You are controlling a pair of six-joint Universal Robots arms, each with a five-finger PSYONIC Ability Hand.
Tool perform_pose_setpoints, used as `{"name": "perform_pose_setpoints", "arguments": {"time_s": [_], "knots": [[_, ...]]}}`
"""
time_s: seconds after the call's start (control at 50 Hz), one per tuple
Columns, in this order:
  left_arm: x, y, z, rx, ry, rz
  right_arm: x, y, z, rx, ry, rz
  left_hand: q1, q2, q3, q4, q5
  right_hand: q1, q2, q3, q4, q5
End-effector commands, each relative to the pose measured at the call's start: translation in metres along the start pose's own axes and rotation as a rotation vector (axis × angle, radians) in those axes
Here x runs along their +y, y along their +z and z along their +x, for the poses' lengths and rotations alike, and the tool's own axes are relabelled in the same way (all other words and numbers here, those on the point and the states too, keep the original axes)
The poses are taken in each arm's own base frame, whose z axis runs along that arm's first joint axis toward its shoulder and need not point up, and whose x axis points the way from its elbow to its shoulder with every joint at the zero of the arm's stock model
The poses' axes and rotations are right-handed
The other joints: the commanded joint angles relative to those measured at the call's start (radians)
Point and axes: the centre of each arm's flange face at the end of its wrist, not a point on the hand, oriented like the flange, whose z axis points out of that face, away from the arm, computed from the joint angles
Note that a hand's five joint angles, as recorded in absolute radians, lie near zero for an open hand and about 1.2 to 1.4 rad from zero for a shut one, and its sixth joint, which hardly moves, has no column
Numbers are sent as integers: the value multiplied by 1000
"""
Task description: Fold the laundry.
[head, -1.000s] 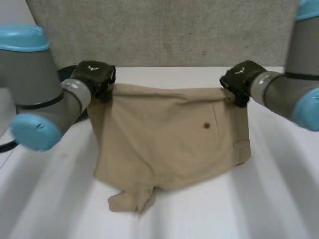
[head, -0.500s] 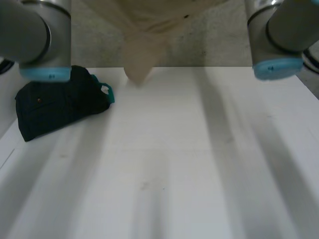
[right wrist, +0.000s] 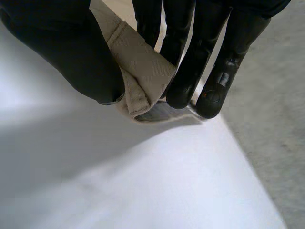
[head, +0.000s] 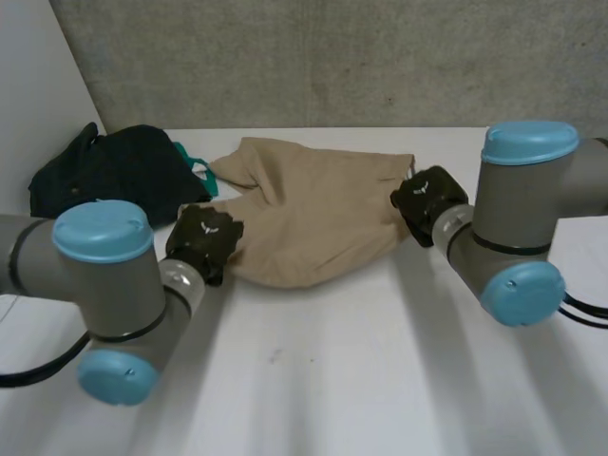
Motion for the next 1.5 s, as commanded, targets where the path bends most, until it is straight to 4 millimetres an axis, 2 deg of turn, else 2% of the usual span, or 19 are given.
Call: {"name": "perform_pose_setpoints", "arguments": {"time_s": [0.02,0.04,0.1,0.18,0.26,0.34,0.4,0.42,0.5,0.62,0.72,0.82,0.9,1.06,1.16,1.18,1.22,1.34,1.5], "knots": [[-4,-94,-6,61,54,-202,16,-76,-13,-240,-18,-198,255,200,203,194,242,439,229,204,208,231],[-1,-117,0,122,80,-250,22,-94,-11,-277,-39,-253,255,200,203,194,242,439,229,204,208,231],[7,-154,15,255,144,-343,36,-125,-9,-350,-110,-348,255,200,203,194,242,439,229,204,208,231],[9,-162,24,311,171,-353,42,-130,-10,-371,-169,-352,255,200,203,194,242,439,229,204,208,231],[9,-137,28,299,173,-345,41,-116,-5,-305,-136,-310,255,200,203,194,242,439,229,204,208,231],[-5,-89,17,211,133,-272,40,-86,-4,-243,-42,-277,255,200,203,194,242,439,229,204,208,231],[-8,-70,8,168,115,-255,40,-82,-3,-225,5,-271,-160,-215,-211,-221,-173,439,229,204,208,231],[-9,-62,4,153,107,-251,42,-81,-5,-224,25,-272,-466,-522,-518,-528,-480,439,229,204,208,231],[-18,-49,-6,111,90,-205,48,-84,-11,-236,37,-284,-967,-1022,-1018,-1028,-980,439,229,204,208,231],[-43,-27,-26,15,58,-59,51,-85,-16,-242,36,-280,-957,-1012,-1009,-1018,-971,439,229,204,208,231],[-54,5,-39,12,38,84,55,-88,-20,-248,37,-289,-919,-974,-971,-980,-933,439,229,204,208,231],[-47,39,-39,84,29,146,56,-93,-21,-238,35,-276,-822,-877,-874,-883,-836,439,229,204,208,231],[-30,66,-26,171,23,153,55,-100,-22,-224,33,-256,-775,-830,-827,-836,-789,439,229,204,208,231],[-5,88,-9,240,23,124,57,-106,-24,-224,32,-255,-620,-675,-672,-681,-634,439,229,204,208,231],[2,94,-7,236,22,104,61,-106,-24,-225,34,-266,-233,-288,-285,-294,-246,439,229,204,208,231],[1,94,-8,223,23,100,61,-106,-23,-224,34,-267,36,-20,-16,-26,22,439,229,204,208,231],[1,93,-11,197,24,88,62,-105,-22,-221,29,-266,254,199,202,193,241,439,229,204,208,231],[12,75,-25,52,143,-40,60,-104,-20,-212,18,-256,255,200,203,194,242,439,229,204,208,231],[36,53,-16,17,260,-185,58,-103,-19,-206,17,-248,255,200,203,194,242,439,229,204,208,231]]}}
